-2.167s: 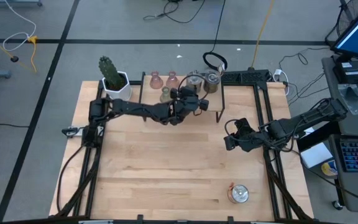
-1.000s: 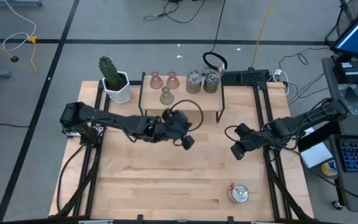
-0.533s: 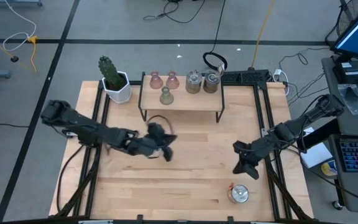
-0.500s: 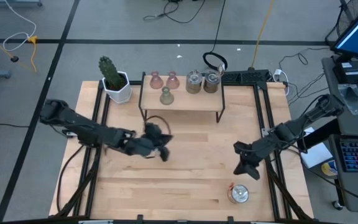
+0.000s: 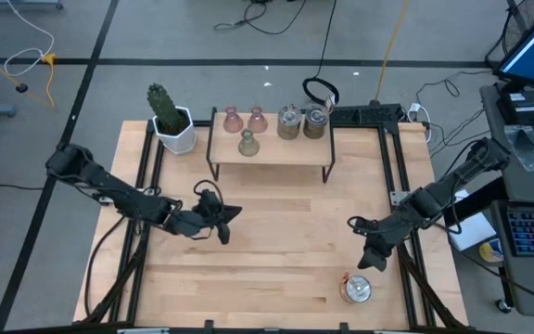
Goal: Pick & Place candle stick holders
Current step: Put the silver scented candle on the shelf
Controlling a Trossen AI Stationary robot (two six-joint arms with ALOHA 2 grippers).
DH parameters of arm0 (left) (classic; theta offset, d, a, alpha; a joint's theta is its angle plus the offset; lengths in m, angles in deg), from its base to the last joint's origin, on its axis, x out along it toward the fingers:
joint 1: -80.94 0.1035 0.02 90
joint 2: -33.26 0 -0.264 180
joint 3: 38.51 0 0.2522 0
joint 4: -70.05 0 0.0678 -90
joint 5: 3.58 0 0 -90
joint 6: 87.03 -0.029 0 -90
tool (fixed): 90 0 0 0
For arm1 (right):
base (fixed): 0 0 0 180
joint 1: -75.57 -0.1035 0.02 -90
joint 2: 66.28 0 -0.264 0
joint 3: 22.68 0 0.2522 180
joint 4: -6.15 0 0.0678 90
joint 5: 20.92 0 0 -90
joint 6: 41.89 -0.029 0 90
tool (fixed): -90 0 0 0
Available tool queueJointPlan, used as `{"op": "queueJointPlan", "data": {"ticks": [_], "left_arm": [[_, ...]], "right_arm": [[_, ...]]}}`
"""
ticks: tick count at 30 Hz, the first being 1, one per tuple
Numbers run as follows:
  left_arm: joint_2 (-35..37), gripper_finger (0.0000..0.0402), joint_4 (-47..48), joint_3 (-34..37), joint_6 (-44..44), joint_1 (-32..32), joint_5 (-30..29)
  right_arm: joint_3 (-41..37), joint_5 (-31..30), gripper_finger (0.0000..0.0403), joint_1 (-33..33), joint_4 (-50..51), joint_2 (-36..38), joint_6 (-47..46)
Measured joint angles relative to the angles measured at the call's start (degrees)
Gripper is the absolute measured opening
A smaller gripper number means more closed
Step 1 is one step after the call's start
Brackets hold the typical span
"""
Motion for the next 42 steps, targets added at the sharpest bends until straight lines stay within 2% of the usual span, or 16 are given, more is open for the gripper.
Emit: {"op": "queueJointPlan", "data": {"ticks": [4,8,14,19,24,28,32,38,42], "left_arm": [[1.9,0.001,-1.3,2.0,-1.8,0.4,2.2],[4.5,0.0003,1.6,2.1,-5.6,1.2,2.5],[7.9,0.0019,6.6,2.1,-7.7,3.1,2.7],[9.1,0.0013,9.4,2.1,-8.5,3.5,2.9],[9.2,0.0003,9.8,2.1,-12.1,3.7,2.9],[9.2,0.0018,9.8,2.1,-12.3,3.9,2.9],[9.2,0.0027,9.9,2.1,-12.4,3.9,2.9],[9.2,0.0016,10.3,2.1,-12.4,3.9,2.9],[9.2,0.0003,10.2,2.1,-12.4,3.9,2.9]], "right_arm": [[0.2,0.6,0.0,-1.9,1.4,-0.4,-5.0],[4.3,1.3,0.0,-4.0,10.2,-2.2,-9.1],[14.3,1.2,0.0,-7.2,25.3,-8.7,-14.4],[16.7,1.3,0.0,-9.2,26.5,-14.5,-19.6],[15.1,1.4,0.0007,-10.3,26.2,-15.9,-18.7],[13.1,4.2,0.003,-10.2,25.9,-14.7,-21.6],[11.7,4.3,0.0064,-10.2,24.7,-13.1,-24.5],[11.0,4.0,0.0125,-10.2,24.4,-12.4,-24.7],[8.5,3.4,0.0166,-10.2,19.3,-12.4,-25.0]]}}
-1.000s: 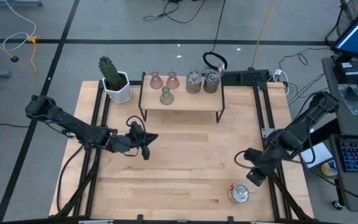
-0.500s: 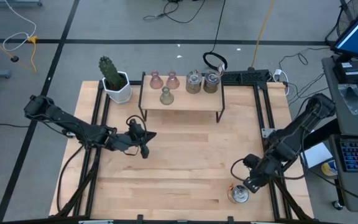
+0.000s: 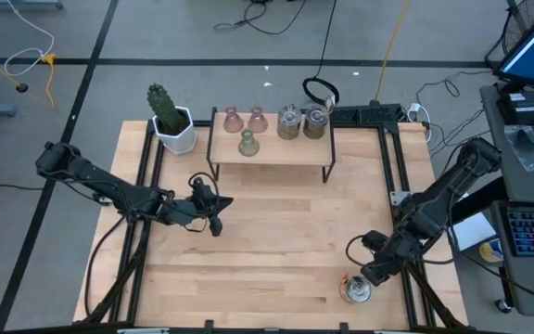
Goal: Pick & Place candle stick holders
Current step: Put the silver scented candle on the shelf
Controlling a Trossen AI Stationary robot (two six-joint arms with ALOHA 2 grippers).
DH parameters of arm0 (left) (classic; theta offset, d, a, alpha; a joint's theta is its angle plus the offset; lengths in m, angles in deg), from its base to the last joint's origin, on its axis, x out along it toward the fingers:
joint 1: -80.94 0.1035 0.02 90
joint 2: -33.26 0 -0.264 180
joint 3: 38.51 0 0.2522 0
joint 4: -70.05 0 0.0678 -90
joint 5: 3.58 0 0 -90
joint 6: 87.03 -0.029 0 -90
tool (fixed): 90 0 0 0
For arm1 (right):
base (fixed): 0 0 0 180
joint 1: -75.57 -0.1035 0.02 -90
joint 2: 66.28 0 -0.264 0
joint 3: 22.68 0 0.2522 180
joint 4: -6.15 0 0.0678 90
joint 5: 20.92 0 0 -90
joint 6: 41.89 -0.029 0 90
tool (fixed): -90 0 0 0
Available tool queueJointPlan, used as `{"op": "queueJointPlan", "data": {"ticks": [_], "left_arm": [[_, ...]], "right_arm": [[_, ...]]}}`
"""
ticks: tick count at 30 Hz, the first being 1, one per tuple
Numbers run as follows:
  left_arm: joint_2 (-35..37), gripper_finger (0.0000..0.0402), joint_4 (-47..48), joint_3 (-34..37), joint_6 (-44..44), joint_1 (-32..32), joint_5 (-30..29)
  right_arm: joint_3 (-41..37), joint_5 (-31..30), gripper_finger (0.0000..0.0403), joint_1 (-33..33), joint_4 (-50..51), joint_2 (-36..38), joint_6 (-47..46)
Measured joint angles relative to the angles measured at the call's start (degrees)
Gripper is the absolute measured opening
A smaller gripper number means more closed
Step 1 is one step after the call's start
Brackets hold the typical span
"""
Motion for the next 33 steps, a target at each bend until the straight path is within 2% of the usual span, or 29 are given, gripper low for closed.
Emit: {"op": "queueJointPlan", "data": {"ticks": [5,14,33], "left_arm": [[0.0,0.0014,0.0,0.0,0.0,0.0,0.0],[0.0,0.0036,0.0,0.0,0.1,0.5,0.0],[0.0,0.0037,-0.1,0.0,0.3,0.7,0.0]], "right_arm": [[-5.8,-0.9,0.0199,0.0,-11.1,0.0,-2.2],[-11.9,-0.9,0.02,-0.1,-17.5,0.0,-7.0],[-18.0,-0.9,0.0198,-0.1,-21.0,0.2,-8.1]]}}
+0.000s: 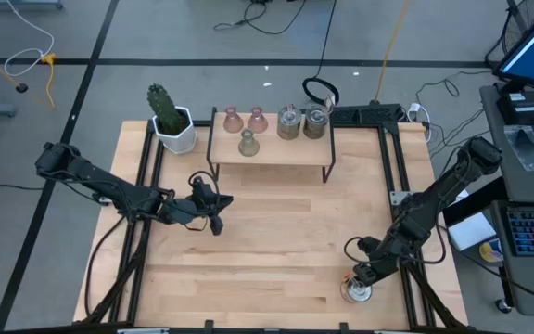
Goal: Pick & Place candle stick holders
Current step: Put the silver scented candle on the shelf
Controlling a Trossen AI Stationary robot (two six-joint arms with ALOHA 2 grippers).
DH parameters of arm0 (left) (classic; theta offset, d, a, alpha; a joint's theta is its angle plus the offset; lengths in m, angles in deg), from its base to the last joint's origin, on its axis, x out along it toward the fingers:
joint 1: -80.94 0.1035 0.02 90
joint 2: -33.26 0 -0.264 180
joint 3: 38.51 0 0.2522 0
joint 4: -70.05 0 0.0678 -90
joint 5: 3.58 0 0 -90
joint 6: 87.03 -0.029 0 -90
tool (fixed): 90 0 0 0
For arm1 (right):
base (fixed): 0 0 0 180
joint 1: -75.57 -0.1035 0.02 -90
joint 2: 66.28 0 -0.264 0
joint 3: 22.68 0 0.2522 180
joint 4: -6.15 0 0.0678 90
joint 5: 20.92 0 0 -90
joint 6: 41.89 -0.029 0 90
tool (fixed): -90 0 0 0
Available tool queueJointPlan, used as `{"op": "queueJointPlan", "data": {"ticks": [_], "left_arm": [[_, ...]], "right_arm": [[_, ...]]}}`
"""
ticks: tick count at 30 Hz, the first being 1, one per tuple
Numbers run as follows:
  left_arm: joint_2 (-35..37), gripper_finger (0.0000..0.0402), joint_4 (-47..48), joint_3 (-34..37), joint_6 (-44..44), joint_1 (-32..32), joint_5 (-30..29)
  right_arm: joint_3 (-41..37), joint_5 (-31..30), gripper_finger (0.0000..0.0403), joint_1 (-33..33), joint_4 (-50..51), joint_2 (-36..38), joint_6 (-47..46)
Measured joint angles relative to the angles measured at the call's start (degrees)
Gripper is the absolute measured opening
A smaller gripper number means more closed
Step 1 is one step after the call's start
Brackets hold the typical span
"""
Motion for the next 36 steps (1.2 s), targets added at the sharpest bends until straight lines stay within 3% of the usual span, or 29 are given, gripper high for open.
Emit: {"op": "queueJointPlan", "data": {"ticks": [4,17,36], "left_arm": [[0.0,0.0037,0.0,0.0,0.0,0.0,0.0],[0.0,0.0037,0.0,0.0,0.2,0.0,0.0],[0.0,0.0037,0.0,0.0,0.2,0.2,-1.5]], "right_arm": [[-0.2,-0.2,0.0176,0.0,0.2,0.0,0.0],[-0.2,-9.4,0.0011,0.0,1.5,0.0,1.4],[-0.2,-12.7,0.0,0.1,6.4,1.2,0.4]]}}
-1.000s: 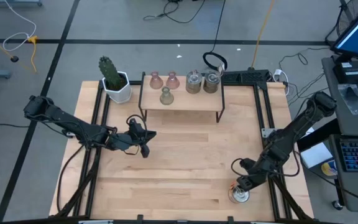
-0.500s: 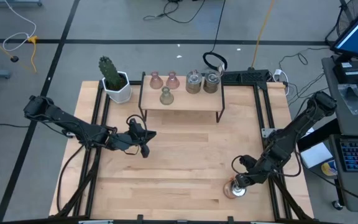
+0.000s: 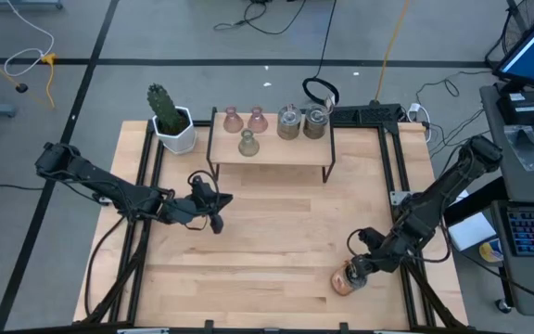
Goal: Pick & Place candle stick holders
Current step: Put the silver scented candle on the shelf
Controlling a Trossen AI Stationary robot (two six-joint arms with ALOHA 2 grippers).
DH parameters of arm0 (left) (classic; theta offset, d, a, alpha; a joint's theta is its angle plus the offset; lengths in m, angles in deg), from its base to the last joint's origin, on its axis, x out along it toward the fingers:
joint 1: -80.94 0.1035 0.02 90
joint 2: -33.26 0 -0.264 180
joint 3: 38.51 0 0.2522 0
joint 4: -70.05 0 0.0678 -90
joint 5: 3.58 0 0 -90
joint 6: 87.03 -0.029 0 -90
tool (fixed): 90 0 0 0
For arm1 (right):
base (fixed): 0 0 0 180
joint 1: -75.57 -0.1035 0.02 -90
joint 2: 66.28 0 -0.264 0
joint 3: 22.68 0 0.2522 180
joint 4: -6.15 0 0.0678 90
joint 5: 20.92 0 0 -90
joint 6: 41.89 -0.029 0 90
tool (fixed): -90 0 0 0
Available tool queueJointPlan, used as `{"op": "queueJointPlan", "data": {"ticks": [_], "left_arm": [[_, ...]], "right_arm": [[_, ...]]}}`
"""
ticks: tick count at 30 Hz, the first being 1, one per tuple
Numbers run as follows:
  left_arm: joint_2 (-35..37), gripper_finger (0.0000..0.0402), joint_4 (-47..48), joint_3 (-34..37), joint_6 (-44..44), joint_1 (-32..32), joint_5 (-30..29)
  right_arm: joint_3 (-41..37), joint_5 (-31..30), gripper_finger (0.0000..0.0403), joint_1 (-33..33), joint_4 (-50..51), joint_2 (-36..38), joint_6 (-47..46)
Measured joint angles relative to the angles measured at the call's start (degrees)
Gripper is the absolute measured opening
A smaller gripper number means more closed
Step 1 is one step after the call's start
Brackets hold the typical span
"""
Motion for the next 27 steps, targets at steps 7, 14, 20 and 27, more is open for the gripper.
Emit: {"op": "queueJointPlan", "data": {"ticks": [7,14,20,27], "left_arm": [[0.0,0.0037,-0.3,0.0,0.0,0.7,0.1],[0.0,0.0037,-0.4,0.0,-0.3,0.6,0.1],[0.0,0.0037,-0.4,0.0,-0.2,0.6,0.1],[0.0,0.0037,-0.4,0.0,0.0,0.6,0.1]], "right_arm": [[2.1,-3.5,0.0,0.9,7.6,1.8,0.4],[3.1,-2.2,0.0001,2.3,9.1,2.1,2.8],[3.2,-2.4,0.0001,2.7,9.0,2.1,4.3],[5.0,-5.2,0.0001,2.8,10.3,2.3,5.4]]}}
